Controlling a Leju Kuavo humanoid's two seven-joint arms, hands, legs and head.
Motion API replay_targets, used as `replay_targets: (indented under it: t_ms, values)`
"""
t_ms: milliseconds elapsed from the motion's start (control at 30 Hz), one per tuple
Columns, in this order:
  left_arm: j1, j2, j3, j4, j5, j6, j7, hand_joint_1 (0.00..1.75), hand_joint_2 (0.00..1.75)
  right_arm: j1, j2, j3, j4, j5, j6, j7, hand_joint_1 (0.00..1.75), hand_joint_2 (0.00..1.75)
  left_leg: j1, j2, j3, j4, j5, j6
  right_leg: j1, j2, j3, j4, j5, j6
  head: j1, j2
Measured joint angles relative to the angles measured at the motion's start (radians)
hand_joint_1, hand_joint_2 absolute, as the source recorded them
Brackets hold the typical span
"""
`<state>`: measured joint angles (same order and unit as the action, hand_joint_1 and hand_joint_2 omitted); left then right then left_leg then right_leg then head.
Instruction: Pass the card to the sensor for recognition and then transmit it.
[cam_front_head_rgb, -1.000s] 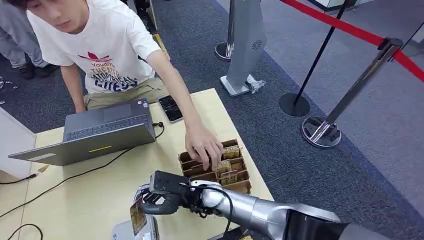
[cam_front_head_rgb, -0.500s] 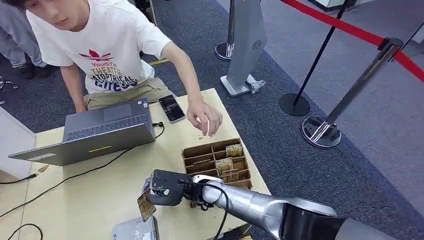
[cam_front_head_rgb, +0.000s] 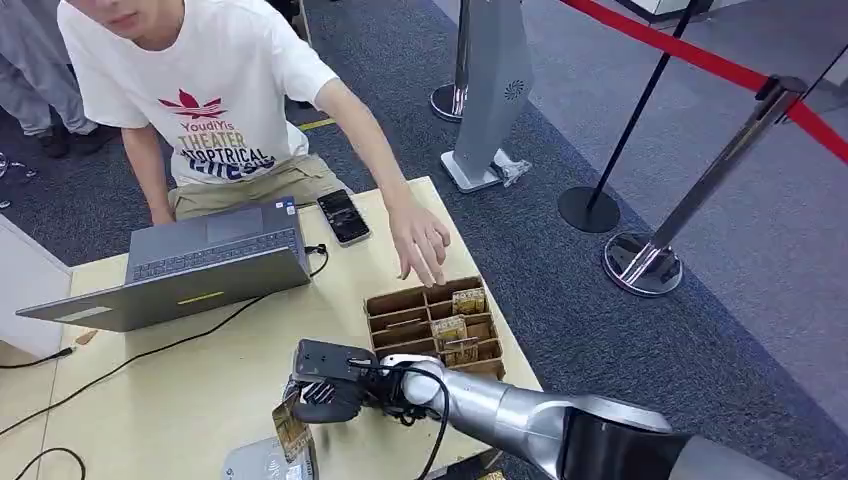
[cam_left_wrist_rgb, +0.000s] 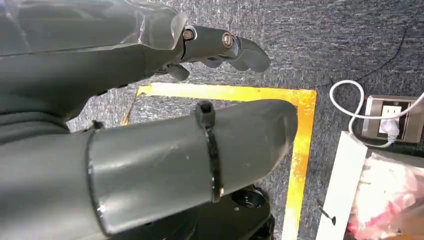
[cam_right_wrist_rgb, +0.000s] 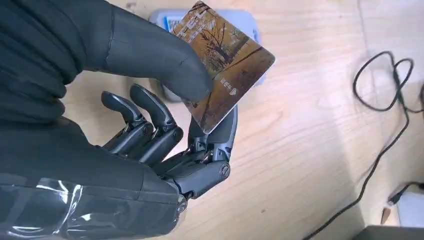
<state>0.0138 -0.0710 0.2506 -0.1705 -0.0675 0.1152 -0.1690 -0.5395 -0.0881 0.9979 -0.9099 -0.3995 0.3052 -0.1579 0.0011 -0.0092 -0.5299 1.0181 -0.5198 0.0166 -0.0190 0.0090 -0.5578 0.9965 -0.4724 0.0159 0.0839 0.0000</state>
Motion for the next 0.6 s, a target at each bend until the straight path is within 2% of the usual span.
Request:
replay_targets:
  t_ms: [300,600]
  values:
    - [0.000,0.000,0.000,0.000,0.000,0.000,0.000,0.00,0.00,0.007,-0.024,0.018,-0.071,-0.066,0.038,0.040,1.75,1.75,0.000,0.000,0.000,0.000,0.000,0.000,0.000,0.000,0.000,0.000,0.000,0.000,0.000,0.000]
    - [-0.001,0.000,0.000,0.000,-0.011,0.000,0.009,0.00,0.00,0.013,-0.031,0.061,-0.050,-0.072,0.036,0.040,1.75,1.75,0.000,0.000,0.000,0.000,0.000,0.000,0.000,0.000,0.000,0.000,0.000,0.000,0.000,0.000]
